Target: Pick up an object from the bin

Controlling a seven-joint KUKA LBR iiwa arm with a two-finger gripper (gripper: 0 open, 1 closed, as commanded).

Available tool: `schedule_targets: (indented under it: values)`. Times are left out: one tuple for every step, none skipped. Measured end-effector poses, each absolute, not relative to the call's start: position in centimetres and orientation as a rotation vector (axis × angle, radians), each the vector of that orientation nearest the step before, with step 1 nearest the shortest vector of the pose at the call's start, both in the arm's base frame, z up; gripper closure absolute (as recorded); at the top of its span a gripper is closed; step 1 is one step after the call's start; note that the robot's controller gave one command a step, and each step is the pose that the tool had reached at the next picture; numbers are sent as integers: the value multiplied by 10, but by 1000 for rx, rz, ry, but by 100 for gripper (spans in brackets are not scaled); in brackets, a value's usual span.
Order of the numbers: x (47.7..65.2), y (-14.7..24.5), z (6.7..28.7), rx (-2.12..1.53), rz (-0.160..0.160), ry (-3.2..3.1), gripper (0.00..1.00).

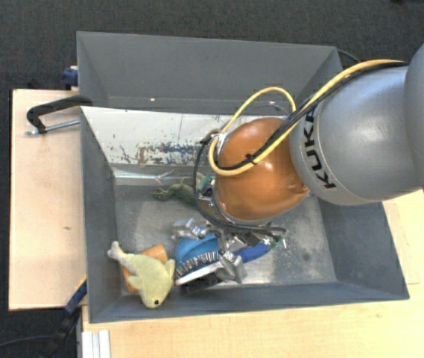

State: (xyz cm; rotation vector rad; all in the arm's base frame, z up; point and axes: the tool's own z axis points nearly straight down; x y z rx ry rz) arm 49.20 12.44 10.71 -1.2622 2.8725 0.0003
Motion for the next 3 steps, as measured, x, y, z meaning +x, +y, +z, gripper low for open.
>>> schedule_targets:
  values:
    - [502, 117, 85, -1467, 3, 2733, 0]
    - [506, 130, 83, -1714, -8, 2596, 0]
    - [506, 130, 84, -1715, -8, 2598, 100]
